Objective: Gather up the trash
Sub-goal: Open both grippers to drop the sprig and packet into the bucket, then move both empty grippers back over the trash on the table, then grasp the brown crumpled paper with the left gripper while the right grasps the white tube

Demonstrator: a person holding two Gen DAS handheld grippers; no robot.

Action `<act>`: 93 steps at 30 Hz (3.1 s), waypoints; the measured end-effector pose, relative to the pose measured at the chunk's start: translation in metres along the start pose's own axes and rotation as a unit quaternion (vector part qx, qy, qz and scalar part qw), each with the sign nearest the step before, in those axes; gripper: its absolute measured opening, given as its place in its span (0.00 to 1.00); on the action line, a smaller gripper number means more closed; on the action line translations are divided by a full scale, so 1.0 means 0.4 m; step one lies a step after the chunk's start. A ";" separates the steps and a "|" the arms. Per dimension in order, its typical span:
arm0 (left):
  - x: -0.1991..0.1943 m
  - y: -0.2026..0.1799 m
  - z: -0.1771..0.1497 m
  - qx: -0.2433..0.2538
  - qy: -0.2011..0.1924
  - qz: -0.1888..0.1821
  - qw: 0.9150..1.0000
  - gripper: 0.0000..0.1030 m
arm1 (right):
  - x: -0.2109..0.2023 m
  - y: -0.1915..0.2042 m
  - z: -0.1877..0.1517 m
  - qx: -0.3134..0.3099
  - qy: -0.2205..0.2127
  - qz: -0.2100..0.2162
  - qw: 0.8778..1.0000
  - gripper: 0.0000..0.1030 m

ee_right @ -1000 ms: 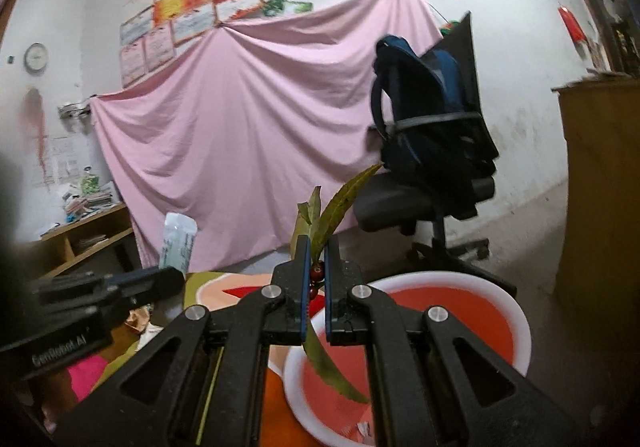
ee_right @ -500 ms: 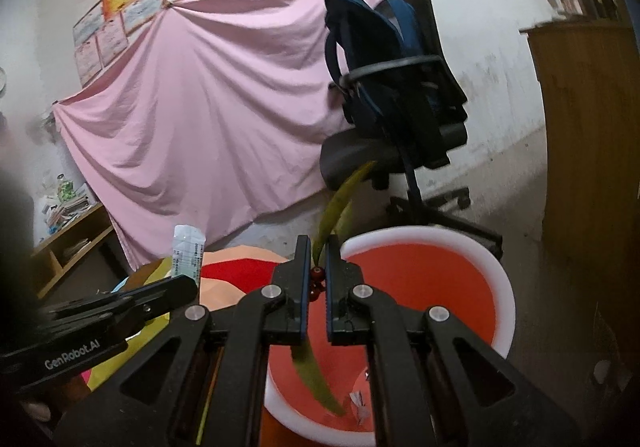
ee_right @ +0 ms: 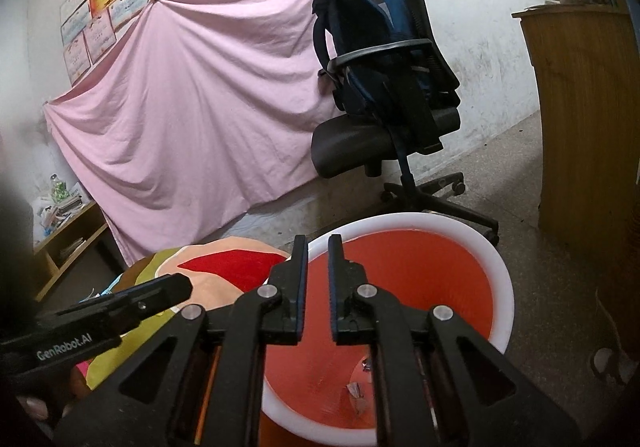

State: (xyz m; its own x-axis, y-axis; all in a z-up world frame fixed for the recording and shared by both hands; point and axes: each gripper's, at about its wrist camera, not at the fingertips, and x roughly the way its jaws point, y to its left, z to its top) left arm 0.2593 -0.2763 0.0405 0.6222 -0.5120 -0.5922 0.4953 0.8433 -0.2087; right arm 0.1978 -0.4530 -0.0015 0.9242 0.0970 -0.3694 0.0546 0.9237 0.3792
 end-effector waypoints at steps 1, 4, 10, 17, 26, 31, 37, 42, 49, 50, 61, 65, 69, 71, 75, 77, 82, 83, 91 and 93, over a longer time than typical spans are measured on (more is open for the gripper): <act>-0.004 0.003 0.001 -0.001 -0.003 0.002 1.000 0.18 | 0.000 0.001 0.000 -0.001 0.000 -0.001 1.000 0.42; -0.025 0.018 0.000 -0.006 -0.016 0.008 1.000 0.24 | -0.003 0.004 0.001 -0.003 -0.006 -0.001 1.000 0.58; -0.085 0.049 0.000 -0.013 -0.057 0.029 0.998 0.33 | -0.021 0.022 0.005 -0.016 -0.036 0.004 0.999 0.81; -0.192 0.095 -0.023 -0.026 -0.134 0.068 0.988 0.62 | -0.051 0.064 0.013 -0.025 -0.089 0.018 0.996 1.00; -0.341 0.163 -0.085 -0.030 -0.236 0.148 0.960 0.98 | -0.103 0.169 0.008 -0.060 -0.170 0.073 0.981 1.00; -0.393 0.211 -0.118 -0.036 -0.253 0.179 0.950 0.98 | -0.116 0.244 -0.010 -0.094 -0.193 0.098 0.972 1.00; -0.446 0.271 -0.163 -0.042 -0.267 0.220 0.937 0.98 | -0.116 0.332 -0.036 -0.134 -0.214 0.127 0.959 1.00; -0.474 0.324 -0.190 -0.050 -0.271 0.244 0.930 0.98 | -0.093 0.413 -0.067 -0.184 -0.209 0.146 0.949 1.00; -0.474 0.408 -0.213 -0.062 -0.247 0.263 0.931 0.98 | -0.013 0.491 -0.098 -0.223 -0.168 0.151 0.948 1.00; -0.471 0.420 -0.215 -0.063 -0.243 0.264 0.931 0.98 | 0.003 0.499 -0.102 -0.227 -0.160 0.147 0.949 1.00; -0.398 0.524 -0.206 -0.087 -0.162 0.255 0.949 0.98 | 0.214 0.525 -0.108 -0.234 -0.018 0.141 0.962 1.00; -0.367 0.544 -0.198 -0.096 -0.133 0.235 0.958 0.97 | 0.289 0.528 -0.104 -0.245 0.038 0.161 0.955 1.00; -0.326 0.563 -0.183 -0.102 -0.099 0.212 0.967 0.82 | 0.338 0.542 -0.123 -0.257 0.089 0.186 0.944 0.93; -0.302 0.572 -0.177 -0.105 -0.079 0.202 0.971 0.67 | 0.350 0.544 -0.127 -0.260 0.103 0.192 0.941 0.88; -0.263 0.590 -0.167 -0.114 -0.045 0.179 0.976 0.51 | 0.372 0.554 -0.142 -0.268 0.136 0.197 0.933 0.77; -0.247 0.599 -0.164 -0.118 -0.030 0.170 0.978 0.42 | 0.375 0.559 -0.147 -0.270 0.147 0.201 0.930 0.72; -0.229 0.608 -0.166 -0.125 -0.005 0.164 0.979 0.23 | 0.387 0.583 -0.166 -0.285 0.184 0.214 0.916 0.70; -0.231 0.608 -0.166 -0.125 -0.007 0.162 0.979 0.22 | 0.388 0.590 -0.171 -0.292 0.189 0.216 0.912 0.70; -0.250 0.617 -0.171 -0.131 -0.008 0.161 0.978 0.20 | 0.419 0.636 -0.206 -0.330 0.232 0.212 0.890 0.68; -0.252 0.616 -0.172 -0.134 -0.010 0.161 0.978 0.20 | 0.425 0.639 -0.208 -0.330 0.238 0.215 0.888 0.65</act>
State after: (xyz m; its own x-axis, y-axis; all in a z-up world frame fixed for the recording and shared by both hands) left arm 0.2768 -0.0057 -0.0046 0.7328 -0.2130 -0.6463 0.0958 0.9726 -0.2118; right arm 0.3375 -0.1697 -0.0382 0.5327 0.4942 -0.6870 -0.6431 0.7641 0.0511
